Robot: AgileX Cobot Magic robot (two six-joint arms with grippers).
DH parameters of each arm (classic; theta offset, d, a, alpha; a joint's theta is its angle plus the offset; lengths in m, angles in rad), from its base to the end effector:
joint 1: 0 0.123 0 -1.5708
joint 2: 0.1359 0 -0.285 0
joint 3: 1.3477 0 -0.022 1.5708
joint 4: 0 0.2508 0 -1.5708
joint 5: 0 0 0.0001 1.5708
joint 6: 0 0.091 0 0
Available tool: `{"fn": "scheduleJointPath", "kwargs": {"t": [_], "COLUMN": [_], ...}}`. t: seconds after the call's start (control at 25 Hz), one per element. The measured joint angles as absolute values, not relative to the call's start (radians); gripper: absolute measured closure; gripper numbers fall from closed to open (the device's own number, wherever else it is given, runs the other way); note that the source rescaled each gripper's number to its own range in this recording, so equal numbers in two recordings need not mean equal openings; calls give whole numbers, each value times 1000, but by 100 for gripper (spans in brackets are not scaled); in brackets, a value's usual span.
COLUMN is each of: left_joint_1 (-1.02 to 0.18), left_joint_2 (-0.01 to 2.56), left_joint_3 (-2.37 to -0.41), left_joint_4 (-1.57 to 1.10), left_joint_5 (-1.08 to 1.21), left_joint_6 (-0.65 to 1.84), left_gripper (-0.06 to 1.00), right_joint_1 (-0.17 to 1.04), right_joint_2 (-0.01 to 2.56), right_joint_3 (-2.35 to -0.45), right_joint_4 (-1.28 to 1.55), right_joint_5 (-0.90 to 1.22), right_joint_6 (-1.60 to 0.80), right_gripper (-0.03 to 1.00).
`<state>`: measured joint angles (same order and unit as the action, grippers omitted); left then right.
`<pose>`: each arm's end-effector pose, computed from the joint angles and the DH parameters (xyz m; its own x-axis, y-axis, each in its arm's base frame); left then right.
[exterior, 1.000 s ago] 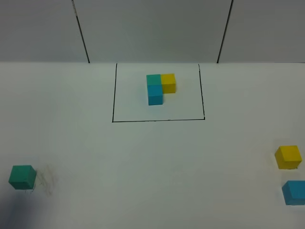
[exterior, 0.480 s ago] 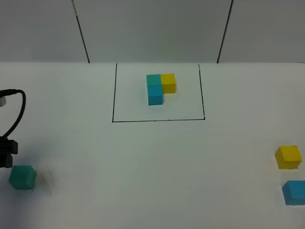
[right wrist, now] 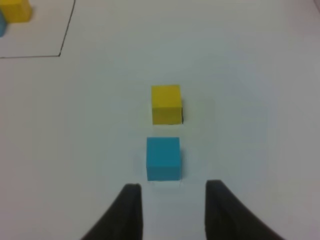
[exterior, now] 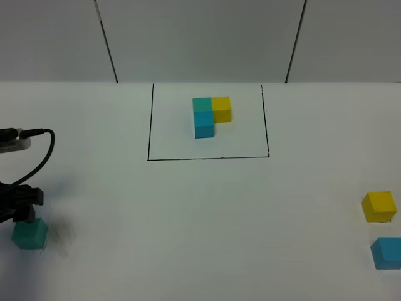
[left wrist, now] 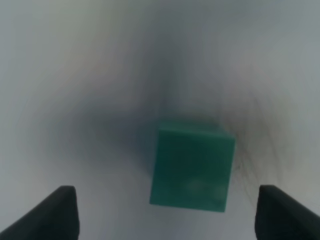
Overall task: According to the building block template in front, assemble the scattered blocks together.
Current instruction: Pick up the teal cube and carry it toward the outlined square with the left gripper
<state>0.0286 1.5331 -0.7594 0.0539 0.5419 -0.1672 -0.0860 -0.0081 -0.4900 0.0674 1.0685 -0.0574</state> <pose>0.2662 0.0101 0.1790 -0.9299 -0.1473 -0.3370 -0.1513 0.9884 -0.0146 -0.0049 0.0058 0.2740 -0.4627 0.0149 -0.8864 0.0221 0.9997 0.0053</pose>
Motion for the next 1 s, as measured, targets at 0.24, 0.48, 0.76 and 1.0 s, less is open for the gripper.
{"fn": "scheduleJointPath", "kwargs": {"t": [0.24, 0.48, 0.76, 1.0], "left_joint_1": [29, 29, 29, 29], "left_joint_2": [1604, 1671, 1745, 1763], "left_joint_3": [-740, -735, -735, -735], "left_joint_4": [47, -17, -63, -65], "left_joint_5": [458, 391, 367, 347], "left_joint_6": [-150, -82, -41, -37], "left_gripper": [37, 37, 38, 88], "right_joint_1": [-86, -86, -86, -86], "right_joint_2": [-8, -8, -8, -8], "right_joint_3": [-490, -490, -490, -490], "right_joint_4": [67, 67, 67, 67], "right_joint_5": [1068, 1068, 1068, 1068], "right_joint_6": [-57, -57, -57, -57], "right_gripper": [97, 97, 97, 97]}}
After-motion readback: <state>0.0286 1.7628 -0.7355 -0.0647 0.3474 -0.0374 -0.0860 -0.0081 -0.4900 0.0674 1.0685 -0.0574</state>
